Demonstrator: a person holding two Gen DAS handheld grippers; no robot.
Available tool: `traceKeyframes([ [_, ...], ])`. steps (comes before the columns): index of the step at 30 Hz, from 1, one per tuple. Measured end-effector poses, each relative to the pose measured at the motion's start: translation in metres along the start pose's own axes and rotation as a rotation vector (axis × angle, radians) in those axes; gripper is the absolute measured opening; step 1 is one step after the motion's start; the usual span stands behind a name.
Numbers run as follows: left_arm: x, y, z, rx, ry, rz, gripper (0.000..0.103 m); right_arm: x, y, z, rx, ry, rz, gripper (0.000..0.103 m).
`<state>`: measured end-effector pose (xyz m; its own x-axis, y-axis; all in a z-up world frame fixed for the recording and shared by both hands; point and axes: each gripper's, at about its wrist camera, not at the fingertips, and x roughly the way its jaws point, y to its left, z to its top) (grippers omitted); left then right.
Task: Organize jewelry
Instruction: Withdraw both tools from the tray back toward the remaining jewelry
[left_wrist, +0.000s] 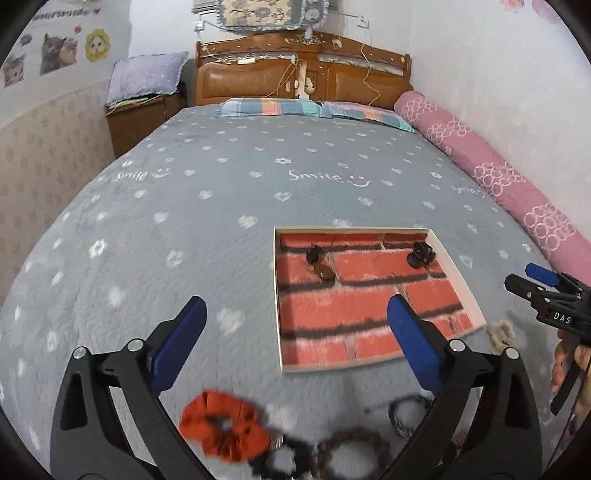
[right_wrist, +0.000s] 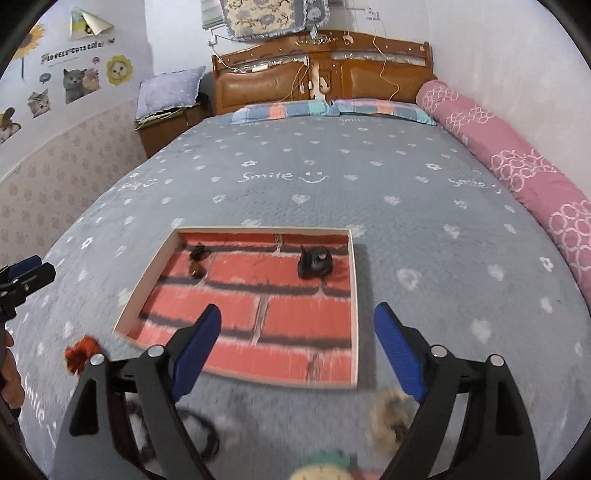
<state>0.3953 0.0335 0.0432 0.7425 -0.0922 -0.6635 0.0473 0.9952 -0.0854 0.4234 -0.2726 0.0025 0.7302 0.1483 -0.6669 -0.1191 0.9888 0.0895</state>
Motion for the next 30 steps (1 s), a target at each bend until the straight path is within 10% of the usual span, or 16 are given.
traceKeyframes([
  [14,-0.046,0.022,-0.109,-0.014,0.046,0.020,0.097,-0.067,0.013,-0.106,-0.016,-0.013,-0.050,0.083],
  [30,-0.009,0.020,-0.187,-0.033,0.153,0.026,0.097,-0.051,0.046,-0.184,-0.016,0.063,-0.085,0.092],
])
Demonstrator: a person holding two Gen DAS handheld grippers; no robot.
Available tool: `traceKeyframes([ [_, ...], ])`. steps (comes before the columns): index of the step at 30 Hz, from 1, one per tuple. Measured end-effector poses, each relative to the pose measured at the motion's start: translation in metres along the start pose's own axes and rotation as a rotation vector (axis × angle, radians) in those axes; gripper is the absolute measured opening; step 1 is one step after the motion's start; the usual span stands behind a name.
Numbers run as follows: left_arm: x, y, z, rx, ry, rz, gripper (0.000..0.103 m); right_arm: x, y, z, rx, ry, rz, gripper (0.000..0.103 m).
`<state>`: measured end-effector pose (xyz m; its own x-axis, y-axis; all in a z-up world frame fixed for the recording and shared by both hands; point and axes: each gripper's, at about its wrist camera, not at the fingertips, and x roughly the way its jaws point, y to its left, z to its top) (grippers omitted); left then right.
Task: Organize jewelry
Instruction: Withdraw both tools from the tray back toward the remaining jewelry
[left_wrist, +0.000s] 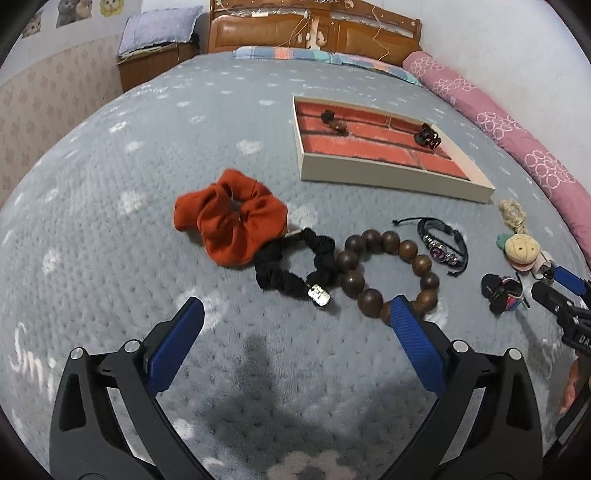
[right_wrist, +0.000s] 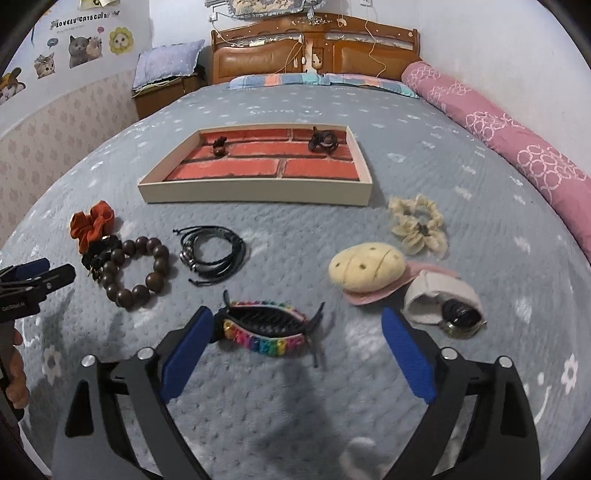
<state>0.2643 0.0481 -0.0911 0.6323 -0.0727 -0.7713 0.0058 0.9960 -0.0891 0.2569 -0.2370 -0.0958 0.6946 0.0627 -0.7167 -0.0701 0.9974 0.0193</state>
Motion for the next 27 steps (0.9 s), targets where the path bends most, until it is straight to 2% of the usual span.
traceKeyframes([
  [10,0.019,0.013,0.008,-0.013,0.008,0.040,0.097,0.016,0.017,-0.010,-0.010,0.028,-0.046,0.092],
  [16,0.026,0.019,0.013,-0.020,0.012,0.018,0.096,0.024,0.019,-0.011,-0.004,0.038,-0.079,0.092],
  [21,0.034,0.023,0.012,-0.033,0.040,-0.005,0.088,0.020,0.021,-0.013,0.010,0.033,-0.077,0.092],
  [24,0.034,0.024,0.013,-0.040,0.039,-0.013,0.088,0.017,0.023,-0.013,0.009,0.020,-0.047,0.097],
  [27,0.036,0.024,0.014,-0.039,0.038,-0.005,0.087,0.023,0.023,-0.013,-0.006,0.026,-0.074,0.098],
])
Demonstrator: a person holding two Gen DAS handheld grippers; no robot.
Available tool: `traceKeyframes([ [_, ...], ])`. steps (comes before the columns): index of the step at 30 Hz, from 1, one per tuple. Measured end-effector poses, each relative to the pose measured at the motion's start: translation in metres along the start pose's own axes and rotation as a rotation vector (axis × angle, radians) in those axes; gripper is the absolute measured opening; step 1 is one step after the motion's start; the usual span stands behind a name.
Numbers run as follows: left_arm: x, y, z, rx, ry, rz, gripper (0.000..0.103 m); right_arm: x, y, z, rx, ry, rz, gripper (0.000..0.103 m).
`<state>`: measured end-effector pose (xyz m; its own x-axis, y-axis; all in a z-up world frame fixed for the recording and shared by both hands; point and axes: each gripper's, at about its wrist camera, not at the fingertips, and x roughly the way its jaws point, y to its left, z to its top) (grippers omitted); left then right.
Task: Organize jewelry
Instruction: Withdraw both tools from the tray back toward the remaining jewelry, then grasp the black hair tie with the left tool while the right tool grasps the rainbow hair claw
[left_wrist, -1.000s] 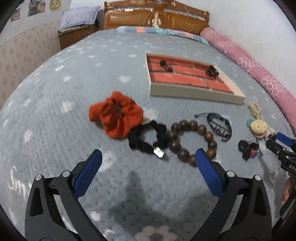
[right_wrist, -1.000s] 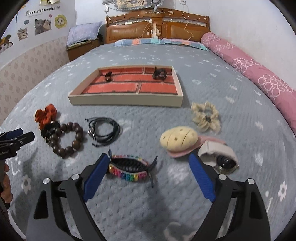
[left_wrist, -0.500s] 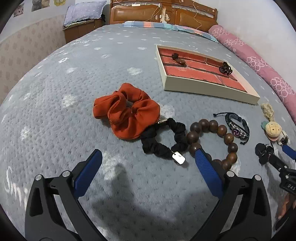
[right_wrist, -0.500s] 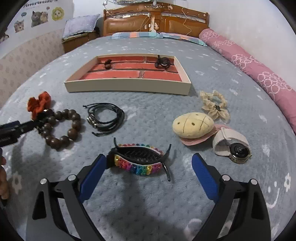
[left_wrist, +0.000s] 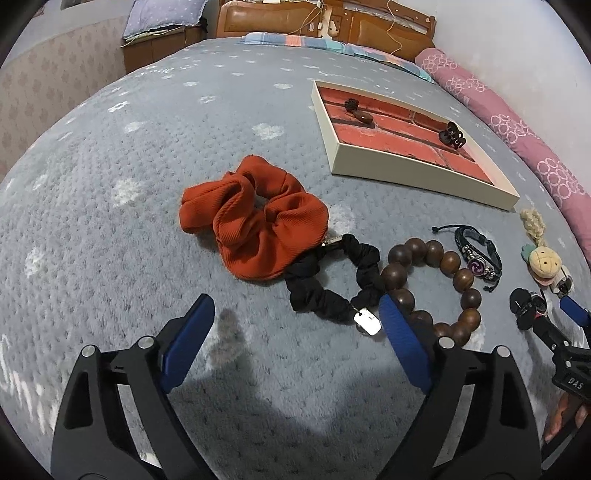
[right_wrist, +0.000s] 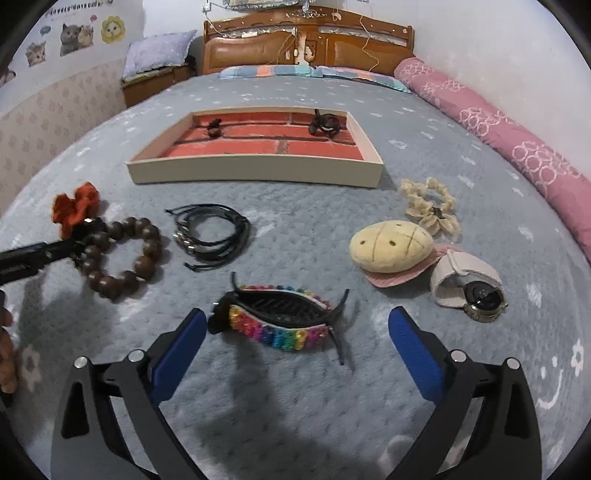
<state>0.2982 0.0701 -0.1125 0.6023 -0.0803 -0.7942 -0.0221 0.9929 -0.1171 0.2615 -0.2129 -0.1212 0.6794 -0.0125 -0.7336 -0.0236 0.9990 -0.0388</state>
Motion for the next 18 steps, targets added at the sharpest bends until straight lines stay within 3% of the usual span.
traceKeyframes([
  [7,0.008,0.004,0.004,-0.018,0.019,-0.008,0.079,0.009,0.006,0.003,0.011,0.019,0.010,0.098],
  [11,0.011,0.002,0.007,-0.009,0.023,-0.002,0.076,0.015,0.009,0.004,0.013,0.032,-0.033,0.098],
  [18,0.017,0.000,0.010,-0.003,0.030,-0.004,0.067,0.025,-0.002,0.005,0.077,0.057,0.009,0.098],
])
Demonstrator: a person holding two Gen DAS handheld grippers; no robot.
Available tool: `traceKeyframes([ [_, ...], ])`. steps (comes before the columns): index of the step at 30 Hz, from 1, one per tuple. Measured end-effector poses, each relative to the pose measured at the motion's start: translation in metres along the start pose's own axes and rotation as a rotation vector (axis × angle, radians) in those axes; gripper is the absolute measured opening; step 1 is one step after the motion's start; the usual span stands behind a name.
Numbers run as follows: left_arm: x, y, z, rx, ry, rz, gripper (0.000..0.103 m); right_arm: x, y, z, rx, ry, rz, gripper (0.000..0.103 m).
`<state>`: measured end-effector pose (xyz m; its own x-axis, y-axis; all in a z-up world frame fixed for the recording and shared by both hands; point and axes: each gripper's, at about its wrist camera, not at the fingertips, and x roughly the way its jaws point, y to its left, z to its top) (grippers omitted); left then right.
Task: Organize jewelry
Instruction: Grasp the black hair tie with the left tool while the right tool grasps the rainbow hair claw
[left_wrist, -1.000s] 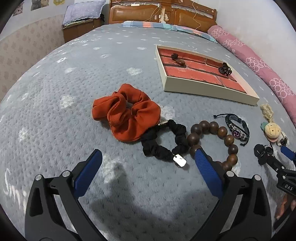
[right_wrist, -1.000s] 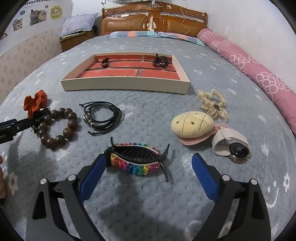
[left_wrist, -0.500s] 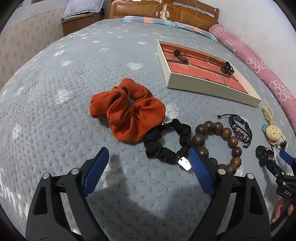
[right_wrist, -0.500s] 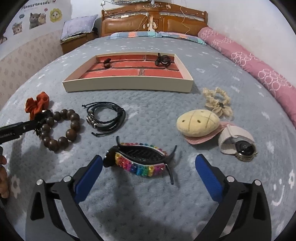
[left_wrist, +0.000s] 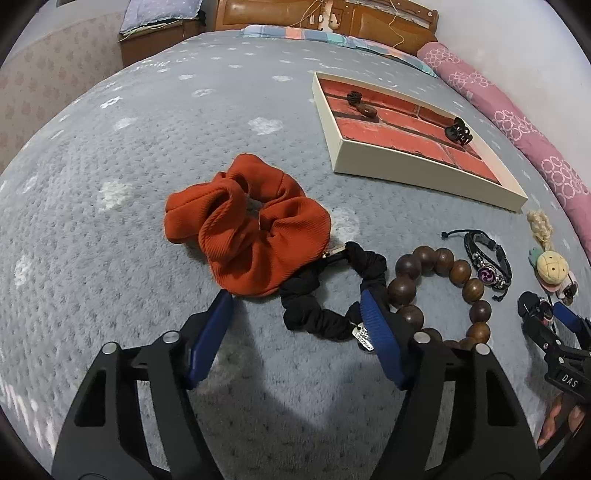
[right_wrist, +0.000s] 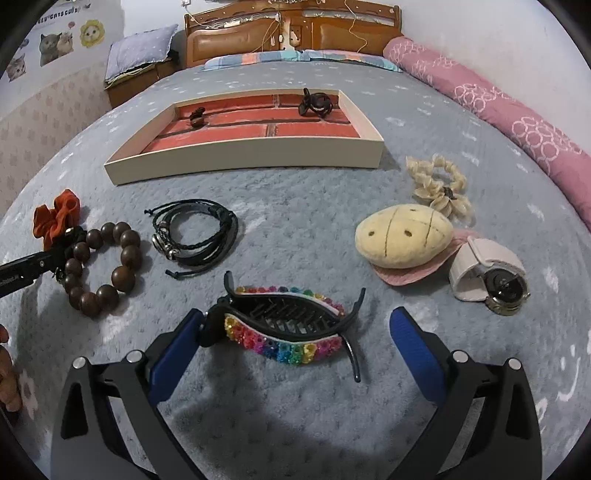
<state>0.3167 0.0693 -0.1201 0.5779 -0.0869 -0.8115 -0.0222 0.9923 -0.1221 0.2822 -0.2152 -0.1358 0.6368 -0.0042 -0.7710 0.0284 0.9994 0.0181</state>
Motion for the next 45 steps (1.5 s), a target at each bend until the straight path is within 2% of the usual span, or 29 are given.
traceKeyframes([
  [7,0.003,-0.001,0.001,0.009,0.004,0.019,0.046,0.001,-0.002,0.000,0.004,0.001,0.015,0.095],
  [11,0.003,0.001,0.001,0.001,0.007,0.030,0.029,0.002,0.000,0.001,-0.002,0.006,0.036,0.083],
  [12,0.003,0.002,0.000,-0.003,0.010,0.011,0.019,0.002,0.000,0.001,0.000,0.005,0.040,0.082],
  [15,0.001,0.000,-0.002,0.004,0.016,0.006,0.014,0.001,-0.002,0.000,0.005,0.004,0.054,0.078],
  [24,-0.011,0.002,-0.011,-0.012,0.005,-0.019,0.011,-0.007,-0.009,-0.003,-0.002,-0.008,0.079,0.077],
  [32,-0.034,-0.004,-0.007,-0.013,-0.051,-0.063,0.010,-0.022,-0.012,0.004,-0.030,-0.053,0.100,0.077],
  [40,-0.050,-0.020,0.023,0.011,-0.101,-0.101,0.010,-0.030,-0.014,0.036,-0.039,-0.099,0.133,0.077],
  [45,-0.054,-0.032,0.056,0.018,-0.139,-0.138,0.010,-0.034,-0.017,0.072,-0.035,-0.145,0.158,0.077],
])
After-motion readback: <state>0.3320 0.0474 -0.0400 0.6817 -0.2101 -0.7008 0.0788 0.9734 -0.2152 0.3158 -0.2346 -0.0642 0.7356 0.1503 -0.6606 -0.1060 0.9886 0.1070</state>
